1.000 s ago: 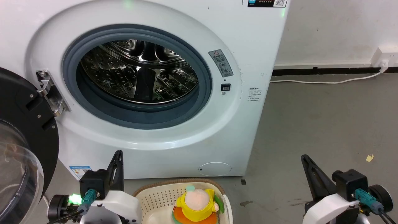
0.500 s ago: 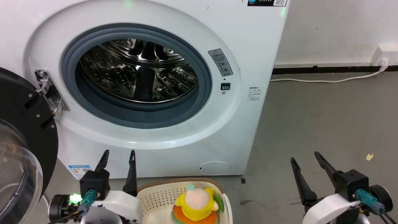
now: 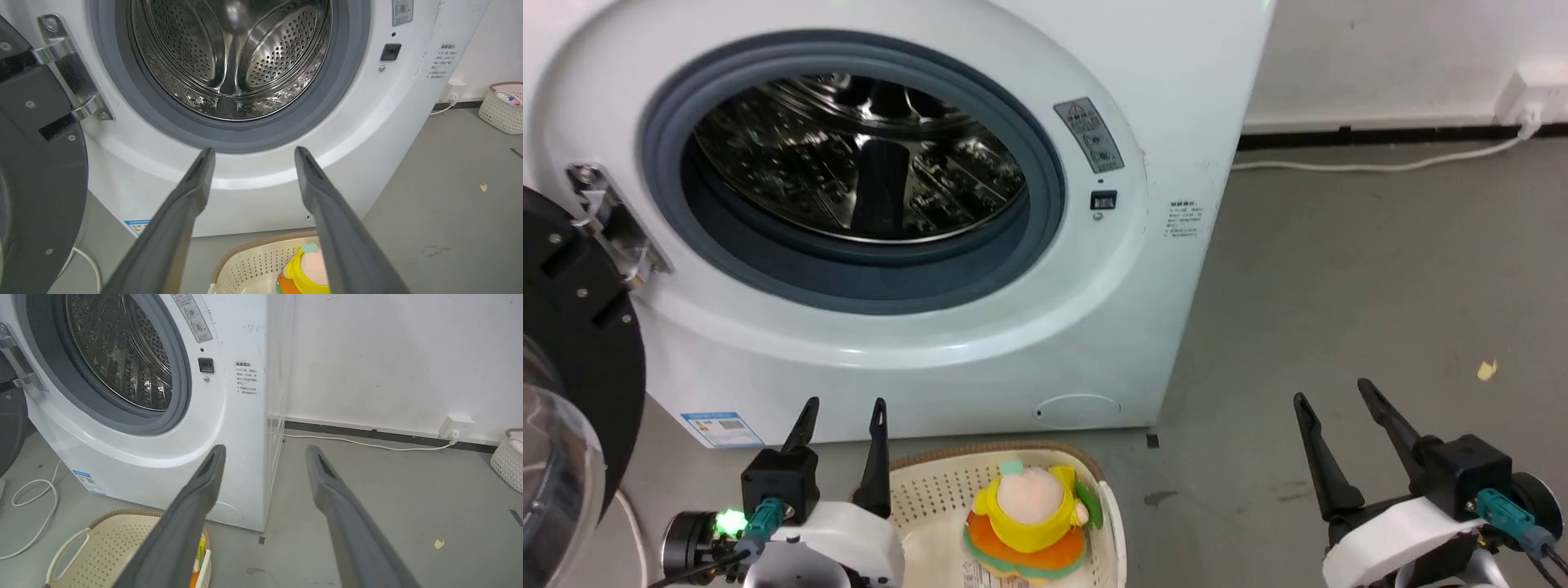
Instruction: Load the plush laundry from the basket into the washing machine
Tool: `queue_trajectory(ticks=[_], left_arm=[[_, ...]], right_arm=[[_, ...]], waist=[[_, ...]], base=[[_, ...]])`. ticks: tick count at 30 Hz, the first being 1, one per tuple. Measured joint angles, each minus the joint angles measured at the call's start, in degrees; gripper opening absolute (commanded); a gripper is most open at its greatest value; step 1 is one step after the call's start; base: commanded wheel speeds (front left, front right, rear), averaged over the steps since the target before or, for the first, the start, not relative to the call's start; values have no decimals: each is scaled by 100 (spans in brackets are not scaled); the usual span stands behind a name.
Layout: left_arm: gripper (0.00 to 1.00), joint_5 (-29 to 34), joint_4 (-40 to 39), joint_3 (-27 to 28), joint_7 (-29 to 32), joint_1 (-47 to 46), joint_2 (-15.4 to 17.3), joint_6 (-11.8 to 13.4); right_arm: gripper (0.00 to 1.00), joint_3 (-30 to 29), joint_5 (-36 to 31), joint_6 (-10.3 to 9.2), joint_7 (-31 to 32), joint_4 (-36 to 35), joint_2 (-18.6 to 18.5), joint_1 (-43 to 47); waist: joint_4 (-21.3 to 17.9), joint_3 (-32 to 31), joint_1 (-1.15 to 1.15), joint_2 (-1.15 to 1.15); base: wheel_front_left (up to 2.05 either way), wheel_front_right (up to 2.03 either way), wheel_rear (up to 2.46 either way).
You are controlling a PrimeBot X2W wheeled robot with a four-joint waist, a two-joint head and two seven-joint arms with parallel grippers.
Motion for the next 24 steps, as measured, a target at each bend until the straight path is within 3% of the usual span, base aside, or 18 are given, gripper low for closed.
queue_trajectory(ticks=[24], left_arm=[[100, -62, 1178, -400, 57, -904, 353, -243]], right_arm=[[100, -37, 516, 0, -275, -183, 0, -291]], waist=[[-479, 1091, 1, 0]], base=[[0, 0, 0]])
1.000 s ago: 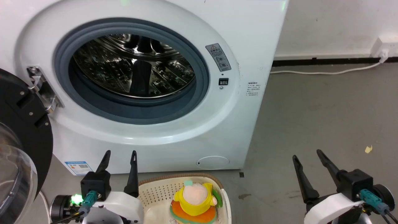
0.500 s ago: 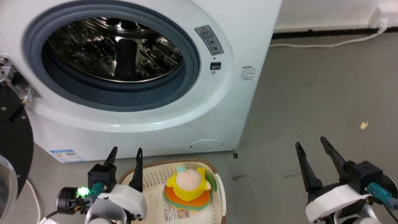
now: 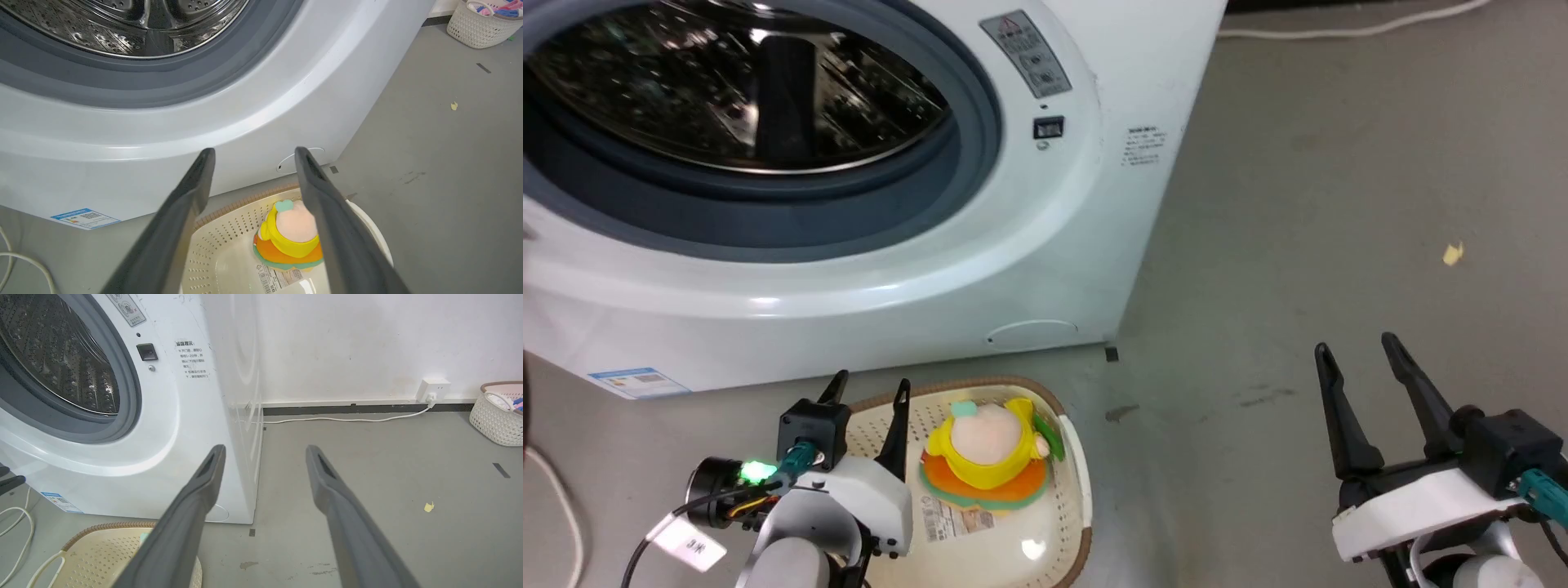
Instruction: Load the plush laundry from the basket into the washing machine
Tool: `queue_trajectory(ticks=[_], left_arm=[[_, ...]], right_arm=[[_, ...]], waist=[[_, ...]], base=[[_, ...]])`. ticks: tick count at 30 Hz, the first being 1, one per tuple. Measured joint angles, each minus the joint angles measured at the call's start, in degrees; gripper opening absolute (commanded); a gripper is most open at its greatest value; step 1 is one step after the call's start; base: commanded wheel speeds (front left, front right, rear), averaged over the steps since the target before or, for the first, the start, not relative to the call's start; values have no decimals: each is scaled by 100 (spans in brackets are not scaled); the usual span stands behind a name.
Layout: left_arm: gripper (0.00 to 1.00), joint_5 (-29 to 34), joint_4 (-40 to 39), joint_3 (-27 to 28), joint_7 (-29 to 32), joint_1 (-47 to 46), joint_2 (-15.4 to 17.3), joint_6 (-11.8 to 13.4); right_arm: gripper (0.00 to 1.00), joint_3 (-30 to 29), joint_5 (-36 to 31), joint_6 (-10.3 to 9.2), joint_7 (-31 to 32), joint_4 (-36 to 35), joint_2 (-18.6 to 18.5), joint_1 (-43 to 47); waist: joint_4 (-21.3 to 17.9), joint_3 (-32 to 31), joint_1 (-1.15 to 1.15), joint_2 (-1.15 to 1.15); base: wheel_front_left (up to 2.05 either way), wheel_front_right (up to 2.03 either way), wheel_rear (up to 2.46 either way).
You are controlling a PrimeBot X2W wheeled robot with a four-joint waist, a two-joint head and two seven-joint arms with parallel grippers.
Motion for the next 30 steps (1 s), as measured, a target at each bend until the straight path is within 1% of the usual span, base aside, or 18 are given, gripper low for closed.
queue_trajectory(ticks=[6, 17, 30], left_arm=[[100, -109, 433, -132, 82, -244, 79, -46], [100, -313, 1261, -539, 212, -784, 381, -102], [100, -817, 2161, -1084, 370, -1468, 704, -202]], right_arm=[[100, -1, 144, 0, -85, -63, 0, -79], [100, -13, 397, 0, -221, -177, 0, -215], [100, -16, 606, 0, -365, -272, 0, -424]], waist=[[-148, 289, 0, 0], [-369, 849, 0, 0], [-624, 1512, 0, 0]], base=[[0, 0, 0], [0, 0, 0], [0, 0, 0]])
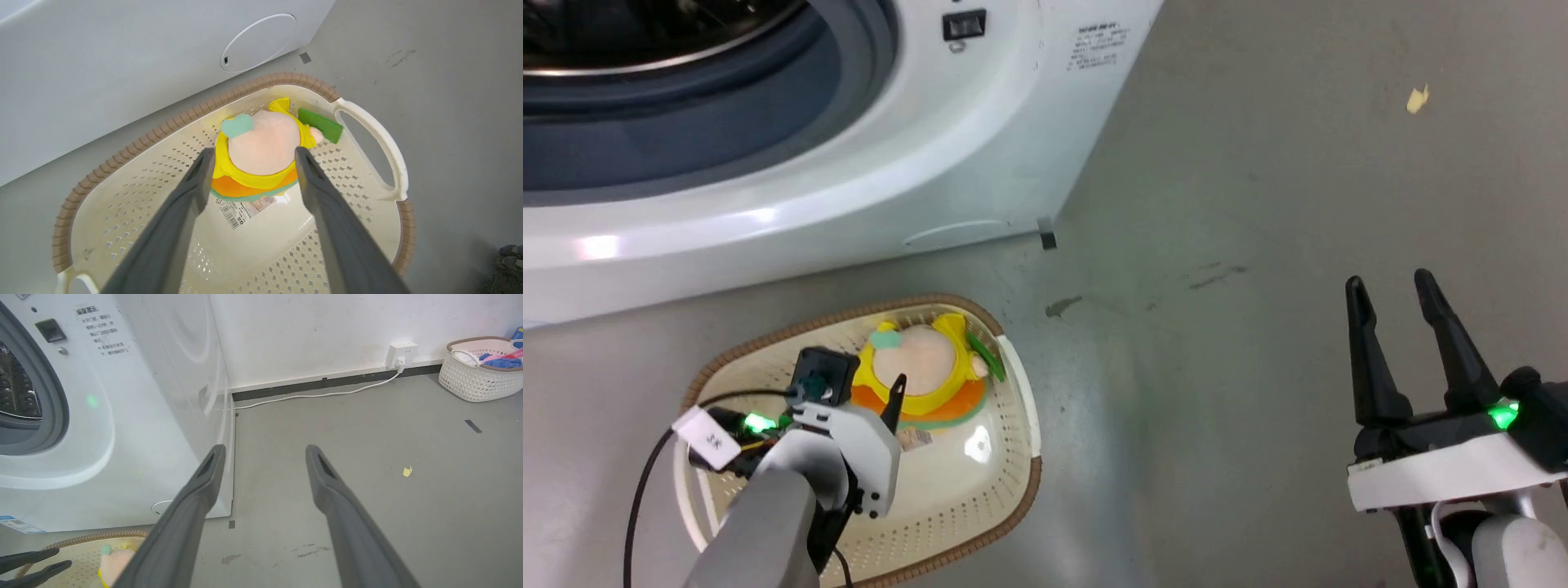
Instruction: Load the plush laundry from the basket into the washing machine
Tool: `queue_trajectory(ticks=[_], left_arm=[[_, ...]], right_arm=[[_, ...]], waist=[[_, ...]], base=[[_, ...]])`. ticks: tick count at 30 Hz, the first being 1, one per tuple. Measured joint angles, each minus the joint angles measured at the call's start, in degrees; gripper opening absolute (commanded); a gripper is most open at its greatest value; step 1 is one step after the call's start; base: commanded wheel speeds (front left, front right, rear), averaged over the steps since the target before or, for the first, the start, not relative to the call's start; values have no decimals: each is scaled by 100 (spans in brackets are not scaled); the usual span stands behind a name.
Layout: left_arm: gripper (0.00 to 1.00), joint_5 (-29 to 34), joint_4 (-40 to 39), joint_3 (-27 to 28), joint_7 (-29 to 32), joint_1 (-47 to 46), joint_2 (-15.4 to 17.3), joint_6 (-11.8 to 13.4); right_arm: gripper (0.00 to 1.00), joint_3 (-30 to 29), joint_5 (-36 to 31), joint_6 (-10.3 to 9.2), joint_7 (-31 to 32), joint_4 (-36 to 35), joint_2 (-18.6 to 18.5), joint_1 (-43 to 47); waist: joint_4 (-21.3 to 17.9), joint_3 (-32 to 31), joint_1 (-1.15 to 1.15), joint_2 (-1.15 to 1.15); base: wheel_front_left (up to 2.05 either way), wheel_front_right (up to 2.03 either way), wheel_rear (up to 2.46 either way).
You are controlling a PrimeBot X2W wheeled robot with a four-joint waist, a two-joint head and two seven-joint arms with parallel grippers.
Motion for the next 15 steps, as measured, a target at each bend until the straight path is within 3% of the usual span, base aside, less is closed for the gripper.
queue_trajectory(ticks=[15], left_arm=[[100, -487, 1009, -547, 337, -890, 285, -88]], right_arm=[[100, 66, 250, 0, -175, -162, 0, -263]], waist=[[-305, 787, 0, 0]], base=[[0, 0, 0]])
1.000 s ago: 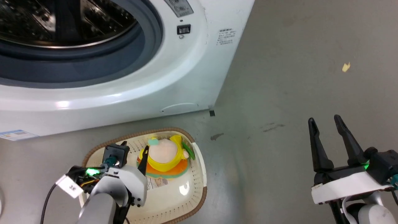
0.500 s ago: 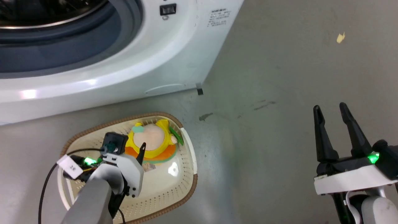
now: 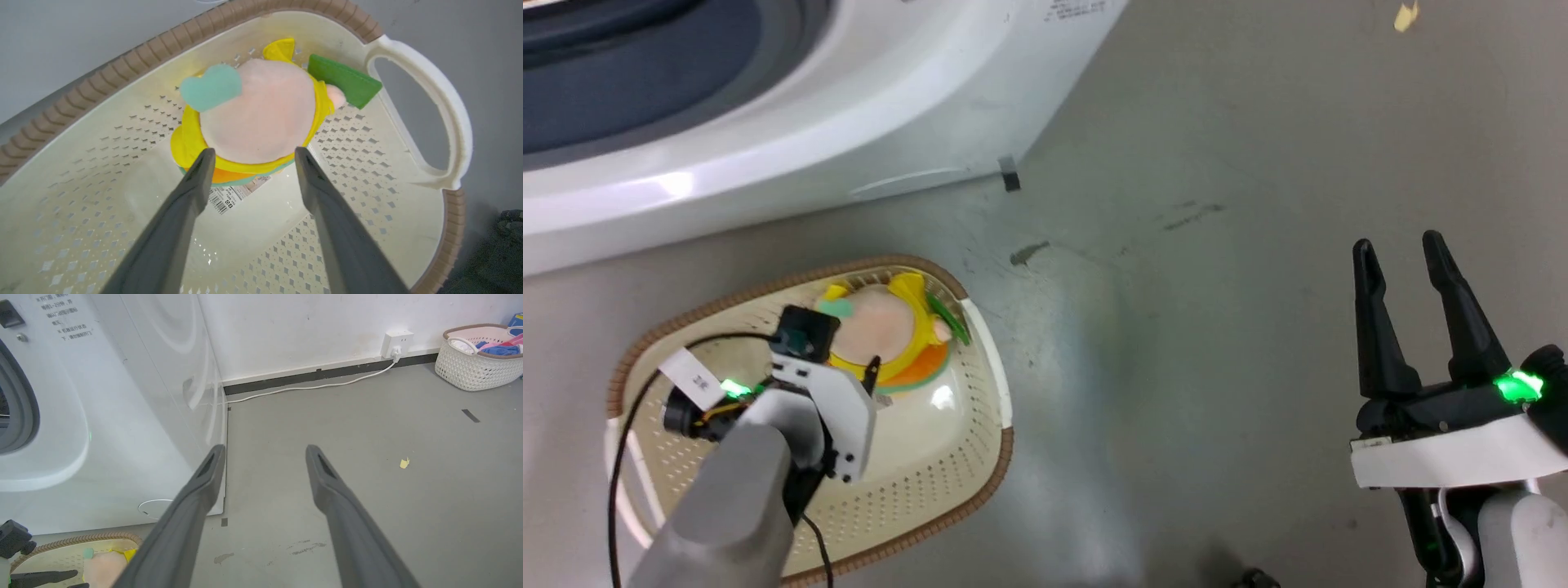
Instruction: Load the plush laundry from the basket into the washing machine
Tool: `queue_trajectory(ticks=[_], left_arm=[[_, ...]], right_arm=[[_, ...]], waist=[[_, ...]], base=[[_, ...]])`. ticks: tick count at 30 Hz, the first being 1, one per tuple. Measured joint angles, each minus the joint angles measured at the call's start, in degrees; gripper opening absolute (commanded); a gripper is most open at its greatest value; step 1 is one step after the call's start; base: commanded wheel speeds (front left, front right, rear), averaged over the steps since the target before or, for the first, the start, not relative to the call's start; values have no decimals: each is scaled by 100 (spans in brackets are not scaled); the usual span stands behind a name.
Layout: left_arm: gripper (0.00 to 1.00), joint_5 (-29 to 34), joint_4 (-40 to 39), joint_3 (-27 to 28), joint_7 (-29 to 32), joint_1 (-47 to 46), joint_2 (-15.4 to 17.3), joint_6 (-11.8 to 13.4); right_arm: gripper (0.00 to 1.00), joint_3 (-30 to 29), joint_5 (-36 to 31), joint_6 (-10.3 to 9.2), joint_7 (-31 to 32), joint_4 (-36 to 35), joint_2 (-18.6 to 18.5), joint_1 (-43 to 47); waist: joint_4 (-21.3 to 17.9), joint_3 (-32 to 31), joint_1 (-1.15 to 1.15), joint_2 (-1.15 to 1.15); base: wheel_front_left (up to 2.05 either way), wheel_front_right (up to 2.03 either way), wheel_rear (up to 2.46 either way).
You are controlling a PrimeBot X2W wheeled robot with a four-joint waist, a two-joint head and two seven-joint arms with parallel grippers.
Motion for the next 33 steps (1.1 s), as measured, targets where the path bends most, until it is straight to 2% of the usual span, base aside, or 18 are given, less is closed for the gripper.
queue_trajectory(ticks=[12, 18, 19, 20, 27, 33], left_arm=[[100, -174, 782, -372, 36, -777, 176, -47], [100, -263, 1156, -564, -200, -1056, 283, -64], [16, -268, 1215, -594, -225, -1084, 289, -68], [0, -319, 1282, -604, -269, -1105, 291, -85], [0, -584, 1750, -790, -515, -1272, 381, -155], [0, -879, 2199, -878, -839, -1276, 326, -169]], right_arm=[[100, 24, 259, 0, -144, -148, 0, -163], [100, 53, 382, 0, -201, -156, 0, -211], [100, 59, 404, 0, -218, -155, 0, -214], [100, 66, 414, 0, -230, -154, 0, -227], [100, 86, 470, 0, -319, -140, 0, -414], [100, 76, 459, 0, -393, -136, 0, -464]], waist=[[-252, 640, 0, 0], [-378, 915, 0, 0], [-403, 952, 0, 0], [-427, 989, 0, 0], [-550, 1141, 0, 0], [-541, 958, 0, 0]], base=[[0, 0, 0], [0, 0, 0], [0, 0, 0], [0, 0, 0], [0, 0, 0], [0, 0, 0]])
